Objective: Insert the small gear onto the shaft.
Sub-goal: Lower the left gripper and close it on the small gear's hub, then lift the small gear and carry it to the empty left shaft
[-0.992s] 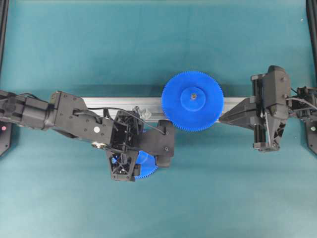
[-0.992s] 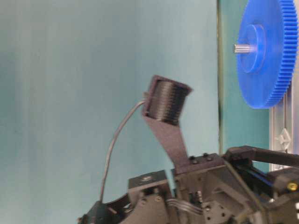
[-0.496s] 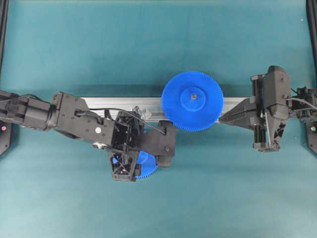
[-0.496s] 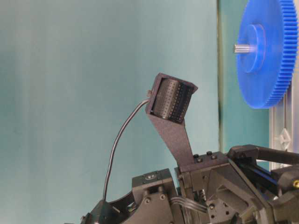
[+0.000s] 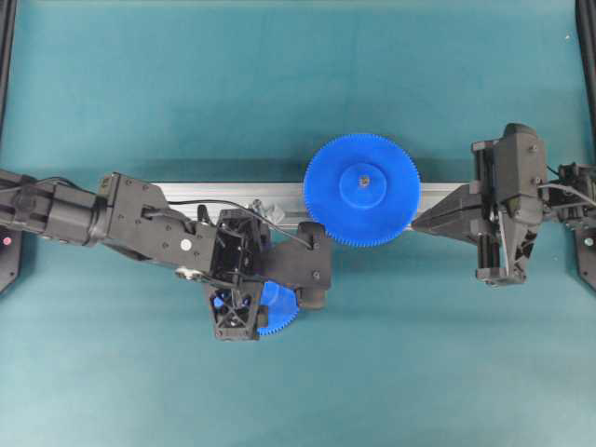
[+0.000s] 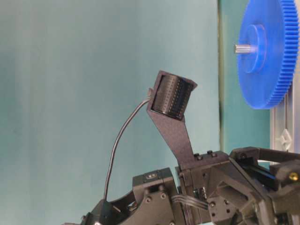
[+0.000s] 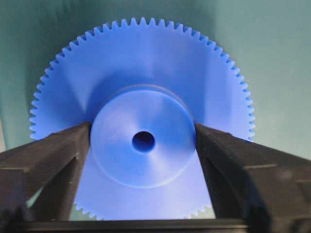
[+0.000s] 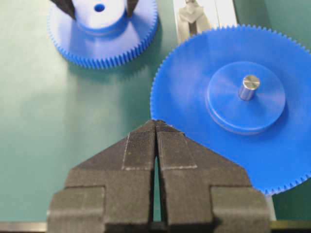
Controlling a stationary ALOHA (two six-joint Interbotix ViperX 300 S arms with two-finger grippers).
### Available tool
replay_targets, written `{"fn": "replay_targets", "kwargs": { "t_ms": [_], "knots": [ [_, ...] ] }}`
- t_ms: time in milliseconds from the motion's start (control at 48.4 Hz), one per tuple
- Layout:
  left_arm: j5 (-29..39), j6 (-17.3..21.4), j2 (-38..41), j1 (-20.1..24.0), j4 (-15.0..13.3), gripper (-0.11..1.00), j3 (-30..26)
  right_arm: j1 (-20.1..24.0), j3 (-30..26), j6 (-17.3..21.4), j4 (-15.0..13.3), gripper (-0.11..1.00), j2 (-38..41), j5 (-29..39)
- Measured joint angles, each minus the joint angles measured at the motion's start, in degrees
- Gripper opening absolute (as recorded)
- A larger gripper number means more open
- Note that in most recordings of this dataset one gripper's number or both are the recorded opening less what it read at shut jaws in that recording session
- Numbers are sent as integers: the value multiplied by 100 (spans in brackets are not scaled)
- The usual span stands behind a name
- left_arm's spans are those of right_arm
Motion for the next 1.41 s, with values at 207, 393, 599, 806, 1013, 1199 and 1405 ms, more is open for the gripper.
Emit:
{"fn": "replay_targets", "kwargs": {
  "t_ms": [207, 393, 599, 806, 1013, 1199, 1405],
  "knots": [
    [0, 18, 9, -9, 9, 71, -9, 0, 35, 123, 0, 1, 0, -26],
    [0, 26, 9, -9, 9, 71, -18, 0, 88, 176, 0, 1, 0, -114],
    [26, 18, 9, -9, 9, 71, -44, 0, 88, 176, 0, 1, 9, -141],
    [141, 26, 18, -9, 9, 71, -149, 0, 97, 176, 0, 1, 0, -141],
    [475, 35, -62, -44, 9, 71, -431, 0, 88, 176, 0, 1, 0, -141],
    [1090, 53, -193, -44, 9, 71, -729, 9, 97, 167, 0, 1, 0, -141],
    [1547, 369, -334, -35, 9, 71, -835, 0, 97, 176, 0, 1, 0, -141]
  ]
}}
